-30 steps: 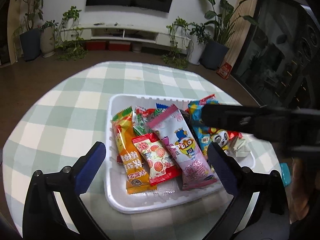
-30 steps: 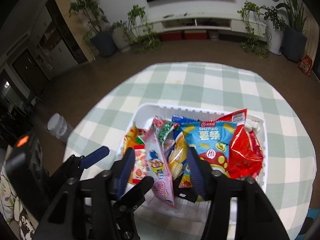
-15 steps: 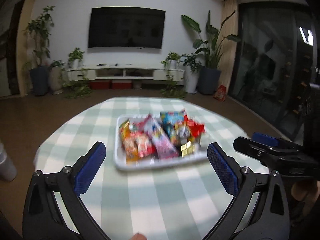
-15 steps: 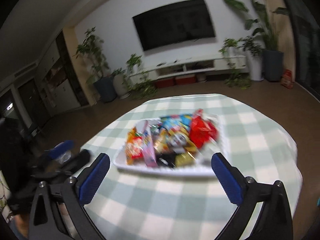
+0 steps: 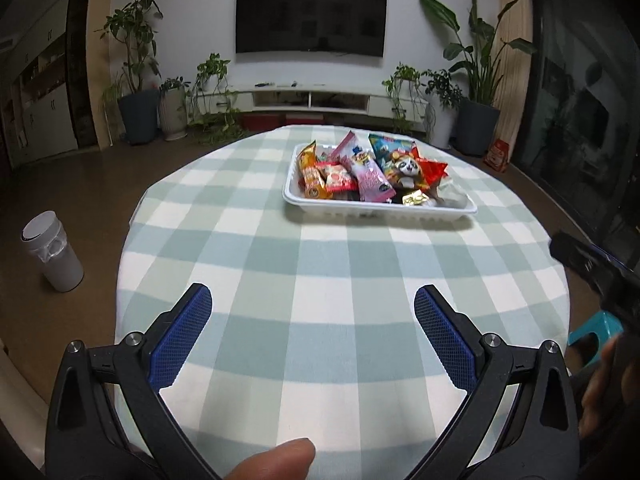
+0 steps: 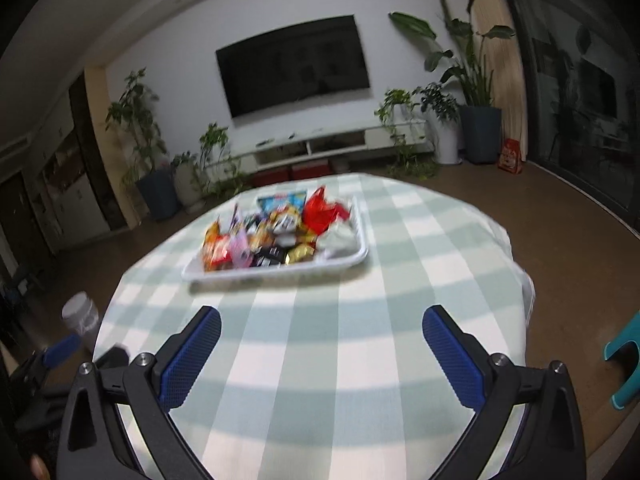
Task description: Organize snacks
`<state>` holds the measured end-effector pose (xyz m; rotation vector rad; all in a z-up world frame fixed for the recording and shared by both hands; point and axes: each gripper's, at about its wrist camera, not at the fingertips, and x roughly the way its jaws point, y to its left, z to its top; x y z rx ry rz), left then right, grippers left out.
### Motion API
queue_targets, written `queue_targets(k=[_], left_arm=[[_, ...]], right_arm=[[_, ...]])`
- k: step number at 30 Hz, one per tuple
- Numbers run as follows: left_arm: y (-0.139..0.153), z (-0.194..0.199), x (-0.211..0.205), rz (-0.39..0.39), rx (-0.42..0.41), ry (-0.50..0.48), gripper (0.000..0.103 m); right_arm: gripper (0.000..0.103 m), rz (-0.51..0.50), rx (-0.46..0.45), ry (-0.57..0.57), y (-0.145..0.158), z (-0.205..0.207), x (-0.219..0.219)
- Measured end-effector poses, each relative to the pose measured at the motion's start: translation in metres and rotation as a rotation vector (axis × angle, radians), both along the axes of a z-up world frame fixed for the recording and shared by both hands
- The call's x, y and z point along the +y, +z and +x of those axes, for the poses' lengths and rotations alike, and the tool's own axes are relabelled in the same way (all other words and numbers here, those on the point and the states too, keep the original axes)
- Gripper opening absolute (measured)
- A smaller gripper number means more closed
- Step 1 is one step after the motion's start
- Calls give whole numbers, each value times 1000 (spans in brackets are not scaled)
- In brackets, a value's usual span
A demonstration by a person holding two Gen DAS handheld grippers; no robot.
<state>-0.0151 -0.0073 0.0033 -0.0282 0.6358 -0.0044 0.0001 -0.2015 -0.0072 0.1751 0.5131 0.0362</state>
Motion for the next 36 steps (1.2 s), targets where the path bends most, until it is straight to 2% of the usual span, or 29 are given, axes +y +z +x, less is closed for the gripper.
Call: queue_targets(k=[3,7,10,13,15,22,27,36], left_arm=[[-3,-6,-4,47,40,27,103],[-5,-28,-7,58,100,41,103],[0,-53,-11,48,110,22,103],[10,-75,-18,81,116,18,103],[16,-85,-20,77,123,16,103],[22,-104,-24,32,162,10,103],[23,-104,-23,19,176,18,103],[20,-102,-24,6,190,19,103]], right_arm=[[103,-40,30,-11,-3,-18,6],[103,-56,105,-9,-3,-37,10],[103,-83,142,-8,6,-49,12],[103,-78,182,3,14,-58,13],[103,-90,201,16,18,-66,18],[103,-160,154,18,33,-102,30],[103,-194,104,3,42,-111,32],[103,-202,136,20,35,-106,39]])
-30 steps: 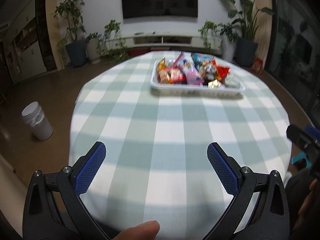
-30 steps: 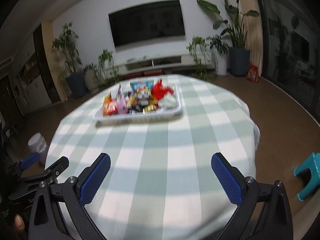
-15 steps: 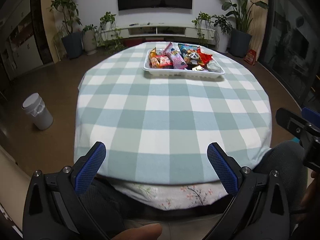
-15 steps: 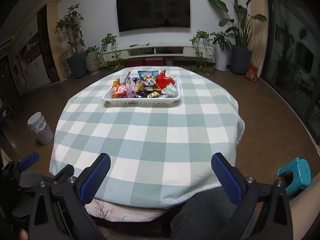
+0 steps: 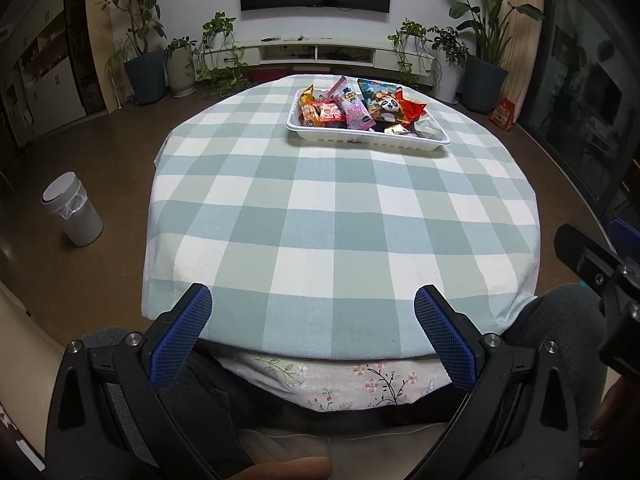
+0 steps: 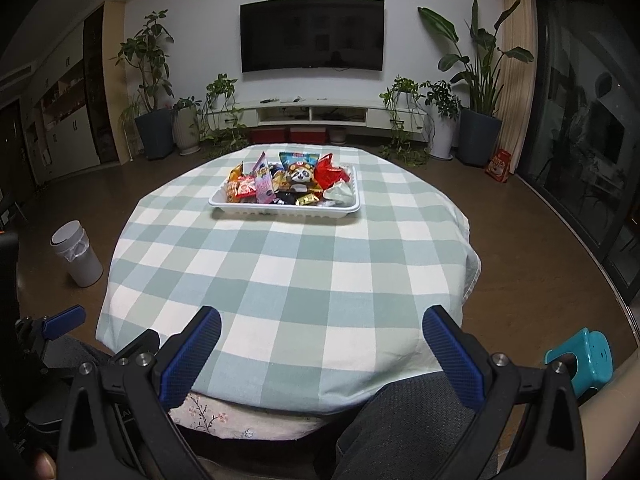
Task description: Organize snacks
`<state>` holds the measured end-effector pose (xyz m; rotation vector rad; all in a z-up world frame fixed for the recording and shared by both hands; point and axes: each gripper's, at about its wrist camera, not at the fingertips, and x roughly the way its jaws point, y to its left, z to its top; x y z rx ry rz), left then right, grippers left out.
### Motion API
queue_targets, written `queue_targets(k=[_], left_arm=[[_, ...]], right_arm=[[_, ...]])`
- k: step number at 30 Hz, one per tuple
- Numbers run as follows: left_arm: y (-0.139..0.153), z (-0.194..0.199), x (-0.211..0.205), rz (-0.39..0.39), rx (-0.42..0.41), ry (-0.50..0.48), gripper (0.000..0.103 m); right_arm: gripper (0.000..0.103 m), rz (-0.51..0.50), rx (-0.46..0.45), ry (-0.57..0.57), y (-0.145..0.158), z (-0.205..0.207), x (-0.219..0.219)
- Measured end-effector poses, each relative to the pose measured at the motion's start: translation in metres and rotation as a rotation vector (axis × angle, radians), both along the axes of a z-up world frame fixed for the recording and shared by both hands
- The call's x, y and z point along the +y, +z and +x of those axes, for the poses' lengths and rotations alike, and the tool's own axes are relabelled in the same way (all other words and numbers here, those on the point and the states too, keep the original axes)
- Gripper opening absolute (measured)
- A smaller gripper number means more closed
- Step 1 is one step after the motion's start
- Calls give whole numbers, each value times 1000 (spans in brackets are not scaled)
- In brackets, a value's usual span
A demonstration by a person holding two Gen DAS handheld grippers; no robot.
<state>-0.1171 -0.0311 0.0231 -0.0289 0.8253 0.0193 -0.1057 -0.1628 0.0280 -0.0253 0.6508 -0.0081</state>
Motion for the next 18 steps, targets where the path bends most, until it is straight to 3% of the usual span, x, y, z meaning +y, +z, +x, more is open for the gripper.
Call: queue_targets(k=[18], left_arm=[[-3,3,3,-20,9,5,103]], right_arm=[[103,-7,48,2,-11,5,4]])
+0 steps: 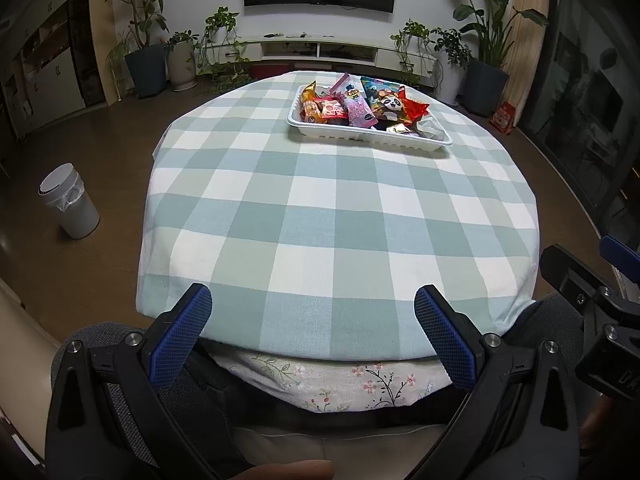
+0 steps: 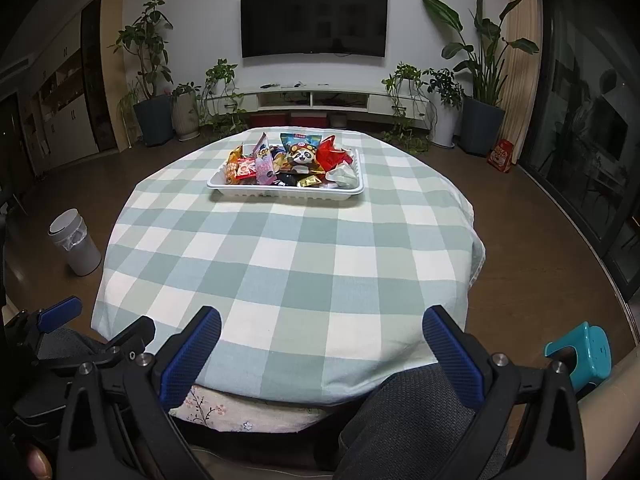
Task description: Organize snacks
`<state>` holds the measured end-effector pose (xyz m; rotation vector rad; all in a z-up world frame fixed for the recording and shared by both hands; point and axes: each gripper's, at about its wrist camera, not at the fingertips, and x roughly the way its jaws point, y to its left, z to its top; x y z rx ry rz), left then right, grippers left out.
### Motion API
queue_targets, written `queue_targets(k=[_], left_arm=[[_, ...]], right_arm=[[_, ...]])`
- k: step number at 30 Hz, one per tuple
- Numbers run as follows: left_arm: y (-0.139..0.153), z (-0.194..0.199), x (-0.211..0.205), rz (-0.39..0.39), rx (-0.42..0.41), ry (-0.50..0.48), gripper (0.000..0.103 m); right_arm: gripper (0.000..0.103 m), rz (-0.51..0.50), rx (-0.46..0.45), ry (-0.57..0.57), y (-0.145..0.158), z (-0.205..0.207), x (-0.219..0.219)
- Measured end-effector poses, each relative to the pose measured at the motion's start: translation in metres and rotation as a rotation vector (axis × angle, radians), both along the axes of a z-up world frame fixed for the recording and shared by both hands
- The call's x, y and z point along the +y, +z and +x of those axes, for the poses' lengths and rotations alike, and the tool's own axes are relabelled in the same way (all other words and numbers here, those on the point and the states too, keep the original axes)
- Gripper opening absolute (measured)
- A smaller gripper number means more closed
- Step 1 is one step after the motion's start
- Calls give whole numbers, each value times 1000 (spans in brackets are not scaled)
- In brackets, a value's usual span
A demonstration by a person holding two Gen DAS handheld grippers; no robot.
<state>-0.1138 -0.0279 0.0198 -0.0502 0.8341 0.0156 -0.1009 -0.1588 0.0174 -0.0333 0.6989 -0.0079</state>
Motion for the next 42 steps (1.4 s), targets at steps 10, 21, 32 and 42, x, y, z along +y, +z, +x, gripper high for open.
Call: queue_targets(k=[10,21,32,42], left_arm=[[0,0,0,0,-1,-1,103],[0,0,0,1,-1,0,103],[-1,0,1,-1,-1,-1,103],[-1,0,1,-1,-2,0,103]], right_arm=[[103,0,6,-1,-4,0,0],[103,1,9,0,-5,0,-1],[103,0,12,0,-5,0,0],[103,1,13,0,-5,0,0]])
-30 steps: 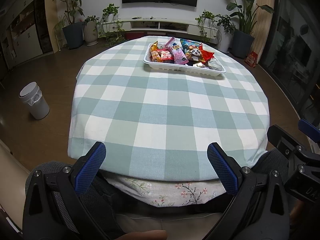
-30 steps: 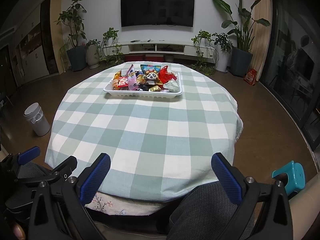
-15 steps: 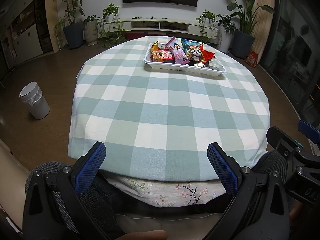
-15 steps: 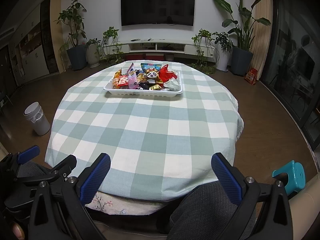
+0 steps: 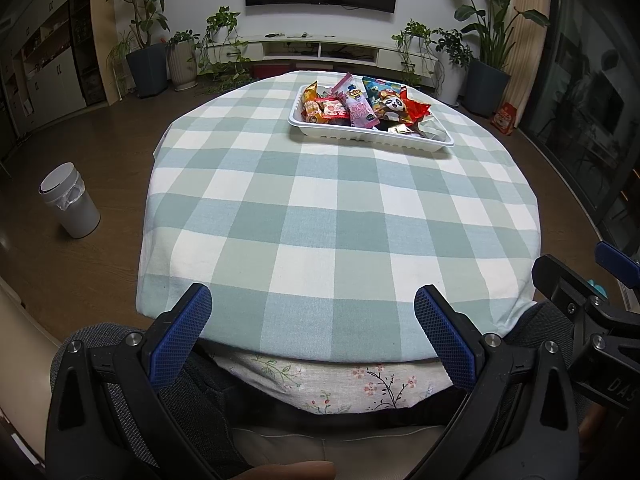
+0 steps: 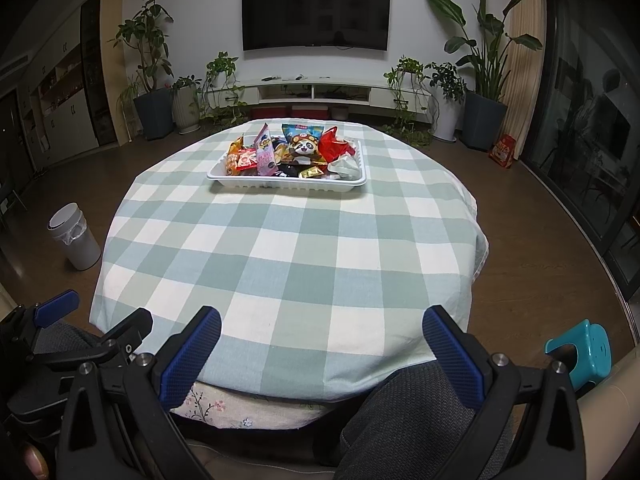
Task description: Organize snacks
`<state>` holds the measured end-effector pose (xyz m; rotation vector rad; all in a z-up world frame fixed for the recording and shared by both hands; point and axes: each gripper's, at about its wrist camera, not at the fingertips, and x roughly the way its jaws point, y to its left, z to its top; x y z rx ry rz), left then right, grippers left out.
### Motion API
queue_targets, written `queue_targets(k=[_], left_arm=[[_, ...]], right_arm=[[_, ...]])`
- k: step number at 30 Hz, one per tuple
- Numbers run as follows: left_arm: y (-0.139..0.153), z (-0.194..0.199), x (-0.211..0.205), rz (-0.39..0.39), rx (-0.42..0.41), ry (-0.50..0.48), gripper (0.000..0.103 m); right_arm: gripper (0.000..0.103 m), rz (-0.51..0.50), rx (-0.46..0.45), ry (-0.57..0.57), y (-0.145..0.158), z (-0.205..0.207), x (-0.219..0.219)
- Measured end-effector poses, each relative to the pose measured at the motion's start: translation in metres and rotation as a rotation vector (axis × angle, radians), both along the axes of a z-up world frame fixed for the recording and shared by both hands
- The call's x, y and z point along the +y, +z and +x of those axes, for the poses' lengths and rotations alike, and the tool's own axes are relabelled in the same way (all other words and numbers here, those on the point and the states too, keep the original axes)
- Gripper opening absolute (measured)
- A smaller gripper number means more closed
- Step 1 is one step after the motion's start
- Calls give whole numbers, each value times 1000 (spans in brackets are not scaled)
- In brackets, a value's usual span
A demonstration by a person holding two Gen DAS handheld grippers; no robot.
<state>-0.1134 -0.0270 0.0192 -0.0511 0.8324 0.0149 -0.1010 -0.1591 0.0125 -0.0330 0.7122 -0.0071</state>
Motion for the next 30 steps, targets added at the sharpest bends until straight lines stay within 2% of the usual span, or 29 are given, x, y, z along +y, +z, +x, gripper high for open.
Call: queue_targets(k=[30], left_arm=[[-1,0,1,0,2,2,103]], right_arm=[[103,0,2,0,2,1,0]])
